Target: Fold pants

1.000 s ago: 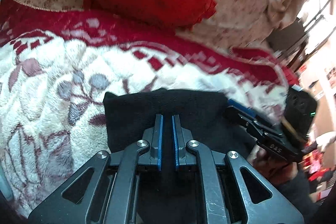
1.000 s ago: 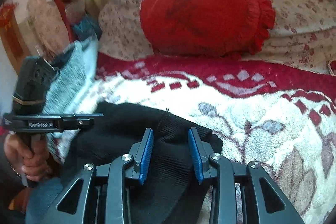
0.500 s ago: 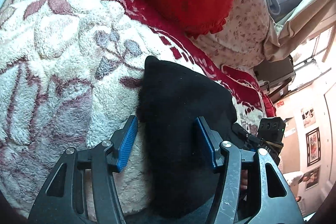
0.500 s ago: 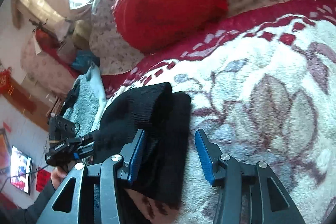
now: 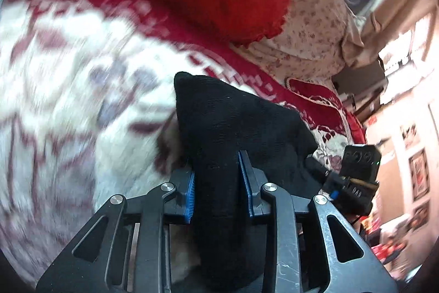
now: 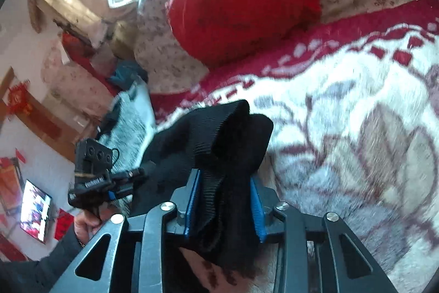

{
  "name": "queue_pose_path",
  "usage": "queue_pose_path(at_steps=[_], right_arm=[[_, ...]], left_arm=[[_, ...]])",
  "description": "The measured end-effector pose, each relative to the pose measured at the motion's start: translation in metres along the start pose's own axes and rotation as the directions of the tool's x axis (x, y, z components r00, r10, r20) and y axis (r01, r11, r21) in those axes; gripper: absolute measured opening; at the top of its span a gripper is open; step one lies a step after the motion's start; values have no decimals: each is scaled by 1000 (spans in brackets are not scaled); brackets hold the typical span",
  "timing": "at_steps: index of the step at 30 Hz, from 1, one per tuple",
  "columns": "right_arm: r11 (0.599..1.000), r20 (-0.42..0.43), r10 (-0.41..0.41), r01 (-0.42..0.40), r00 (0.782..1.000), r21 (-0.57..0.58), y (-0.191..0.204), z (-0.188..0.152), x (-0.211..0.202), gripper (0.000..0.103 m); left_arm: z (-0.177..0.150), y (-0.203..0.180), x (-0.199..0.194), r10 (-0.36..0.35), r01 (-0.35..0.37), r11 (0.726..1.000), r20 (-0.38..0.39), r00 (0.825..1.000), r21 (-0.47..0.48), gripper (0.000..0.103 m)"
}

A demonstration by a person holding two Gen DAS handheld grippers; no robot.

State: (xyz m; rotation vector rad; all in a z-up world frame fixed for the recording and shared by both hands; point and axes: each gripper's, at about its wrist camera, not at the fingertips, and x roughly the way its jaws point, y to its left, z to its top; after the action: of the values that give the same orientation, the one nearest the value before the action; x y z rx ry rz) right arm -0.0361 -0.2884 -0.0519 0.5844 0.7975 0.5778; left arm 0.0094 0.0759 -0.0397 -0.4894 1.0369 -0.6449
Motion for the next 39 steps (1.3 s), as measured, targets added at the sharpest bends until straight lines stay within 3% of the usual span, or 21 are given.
queue_pose_path(at_steps=[4,6,7,8,10,11,13,15,17,20,23,25,28,31,36,39], right_arm=[[999,102,-6,3,995,36,-11,30,-2,31],[996,95,-27,18,995,89,-28,41,8,33],[993,78,-45,36,996,111,-35,43,14,33],[986,47,-88,80,995,144,-44,43,21,35],[980,68,-86,72,994,185,-50,38,20,35],[979,80,-100,84,992,184,-47,37,16,35],[981,122,-147,128,982,147,-34,36,3,35],[978,202,-211,206,956,46,-9,35,-18,35],[958,240,-232,265,943,-111,23,36,-23,35],[886,212,-272,330,939,-325,61,20,-6,35],[848,151,-301,337,942,-410,72,5,16,31],[764,146,-395,412,907,-496,73,-5,28,31],[758,53,-466,429,883,-490,52,-15,45,31],[733,75,-471,437,879,-521,54,-23,49,31],[769,77,-423,402,903,-497,44,-30,47,31],[779,73,-414,394,908,-487,45,-28,46,31]], left_arm=[[39,-19,22,20,-21,999,19,1000,42,27],[52,-20,42,71,-71,996,2,997,62,29],[55,-17,52,104,-103,993,-19,994,62,33],[56,-13,59,132,-130,990,-33,991,53,46],[55,-11,61,177,-176,984,-6,984,31,63],[54,-11,59,185,-185,982,-2,983,28,63],[51,-11,51,191,-191,981,-2,982,24,63],[48,-15,36,211,-212,976,24,977,43,63],[48,-33,15,235,-240,961,50,971,140,63],[51,-50,-11,235,-244,945,66,970,216,63],[55,-69,-15,210,-220,937,65,976,270,64],[55,-74,0,192,-202,944,65,979,260,64],[49,-68,40,205,-207,947,33,978,246,64],[42,-53,74,294,-291,931,20,955,221,63],[34,-63,78,320,-320,900,47,946,297,75],[34,-61,74,303,-304,911,49,952,277,75]])
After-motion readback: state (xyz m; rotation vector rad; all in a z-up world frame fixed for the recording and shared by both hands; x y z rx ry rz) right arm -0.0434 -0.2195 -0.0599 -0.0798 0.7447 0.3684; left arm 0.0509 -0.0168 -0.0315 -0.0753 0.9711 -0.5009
